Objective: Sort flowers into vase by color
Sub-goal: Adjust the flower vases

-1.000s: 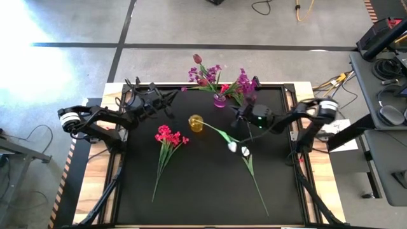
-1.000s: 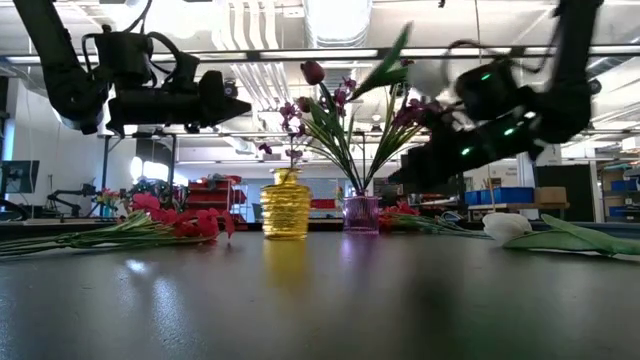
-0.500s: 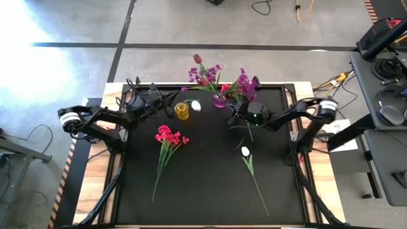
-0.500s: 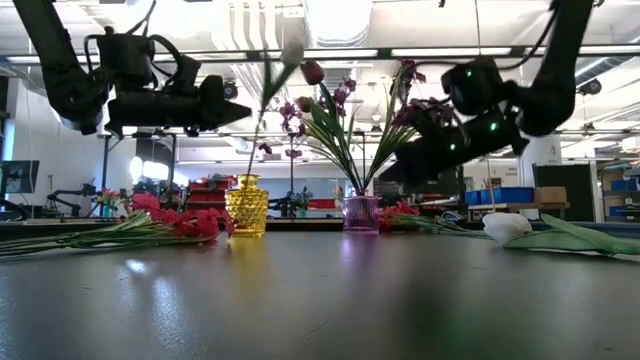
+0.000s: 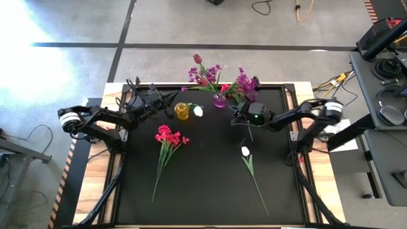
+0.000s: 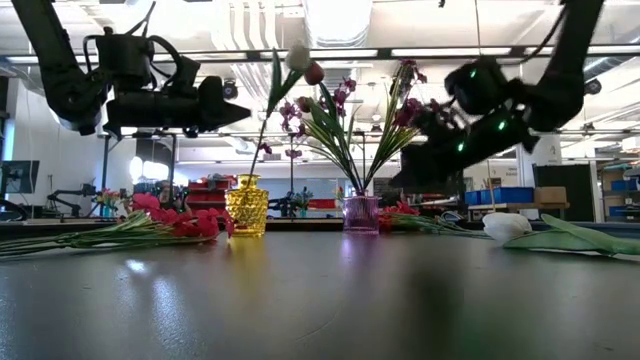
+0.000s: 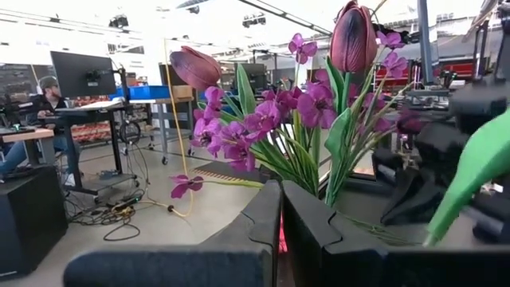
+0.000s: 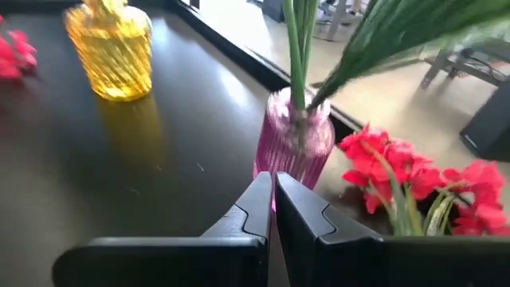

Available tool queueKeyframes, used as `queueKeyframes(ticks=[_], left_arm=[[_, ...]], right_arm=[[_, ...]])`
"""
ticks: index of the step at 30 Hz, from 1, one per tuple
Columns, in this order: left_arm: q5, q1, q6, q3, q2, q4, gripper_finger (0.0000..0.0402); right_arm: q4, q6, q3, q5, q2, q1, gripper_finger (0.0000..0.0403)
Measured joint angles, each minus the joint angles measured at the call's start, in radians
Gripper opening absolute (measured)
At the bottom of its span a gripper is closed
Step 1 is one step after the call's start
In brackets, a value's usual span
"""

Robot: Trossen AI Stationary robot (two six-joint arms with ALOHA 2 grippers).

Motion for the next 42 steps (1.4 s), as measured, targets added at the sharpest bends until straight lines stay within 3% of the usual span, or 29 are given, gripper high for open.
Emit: queueKeyframes(ticks=[6, 11, 42], left_arm=[[-0.018, 0.0, -0.003, -0.005, 0.0, -0.001, 0.0], [-0.02, 0.0, -0.004, -0.006, 0.0, -0.002, 0.0], [-0.021, 0.0, -0.004, -0.011, 0.0, -0.017, 0.0]], right_arm=[[0.065, -0.008, 0.075, 0.088, 0.19, 0.0, 0.0012], [0.072, -0.02, 0.131, 0.133, 0.255, 0.0, 0.0012], [-0.072, -0.112, 0.205, 0.219, 0.232, -0.025, 0.0012]])
